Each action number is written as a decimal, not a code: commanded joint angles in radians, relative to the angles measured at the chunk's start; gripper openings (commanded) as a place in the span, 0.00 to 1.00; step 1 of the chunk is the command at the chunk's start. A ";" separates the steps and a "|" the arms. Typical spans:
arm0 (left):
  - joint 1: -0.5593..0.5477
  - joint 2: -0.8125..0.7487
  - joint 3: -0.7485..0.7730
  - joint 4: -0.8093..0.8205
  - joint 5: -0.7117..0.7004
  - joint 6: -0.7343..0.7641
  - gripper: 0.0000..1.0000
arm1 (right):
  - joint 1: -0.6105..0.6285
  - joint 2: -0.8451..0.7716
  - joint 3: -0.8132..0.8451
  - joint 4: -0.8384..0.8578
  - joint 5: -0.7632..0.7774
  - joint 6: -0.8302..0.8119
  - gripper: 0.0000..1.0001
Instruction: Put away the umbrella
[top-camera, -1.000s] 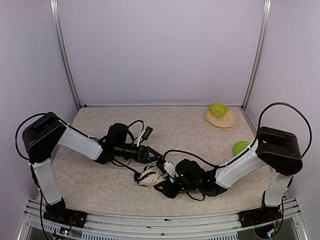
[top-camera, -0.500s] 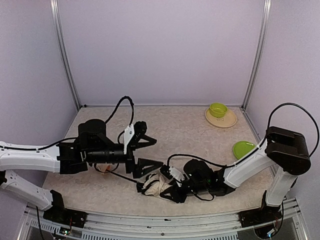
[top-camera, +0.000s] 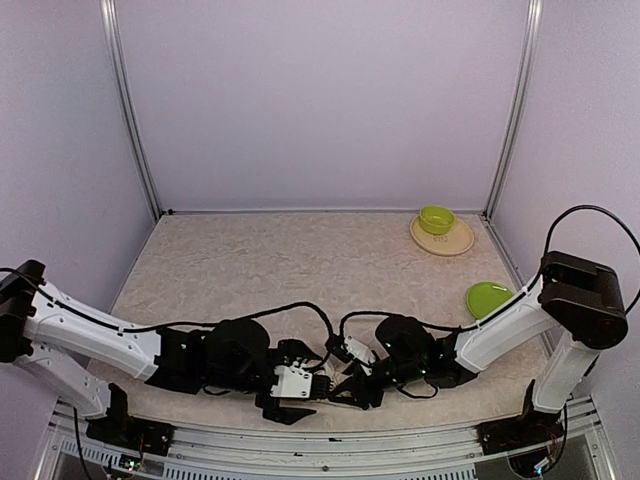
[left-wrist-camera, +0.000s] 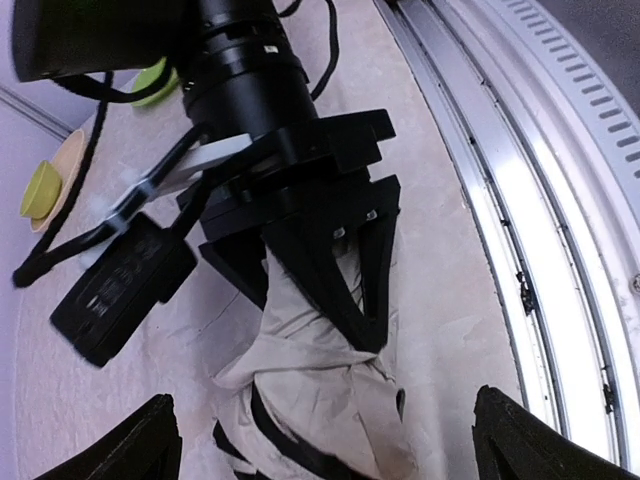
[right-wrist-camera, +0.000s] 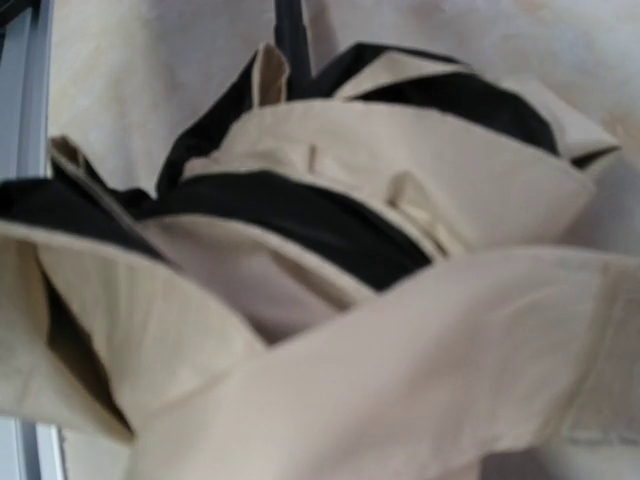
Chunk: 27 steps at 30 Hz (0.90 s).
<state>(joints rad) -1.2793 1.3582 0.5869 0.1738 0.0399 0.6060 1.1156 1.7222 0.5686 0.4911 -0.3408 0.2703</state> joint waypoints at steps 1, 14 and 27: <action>-0.025 0.161 0.112 -0.008 -0.088 0.107 0.99 | -0.013 0.028 -0.033 -0.100 -0.020 0.025 0.03; 0.147 0.388 0.231 -0.238 0.054 0.082 0.84 | -0.014 -0.018 -0.029 -0.093 -0.007 0.042 0.03; 0.098 0.540 0.260 -0.305 0.081 0.170 0.08 | -0.016 -0.033 -0.019 -0.066 -0.006 0.087 0.09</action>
<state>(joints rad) -1.1618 1.7714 0.8562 -0.0132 0.1204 0.7410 1.0950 1.6939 0.5556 0.4641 -0.3435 0.3389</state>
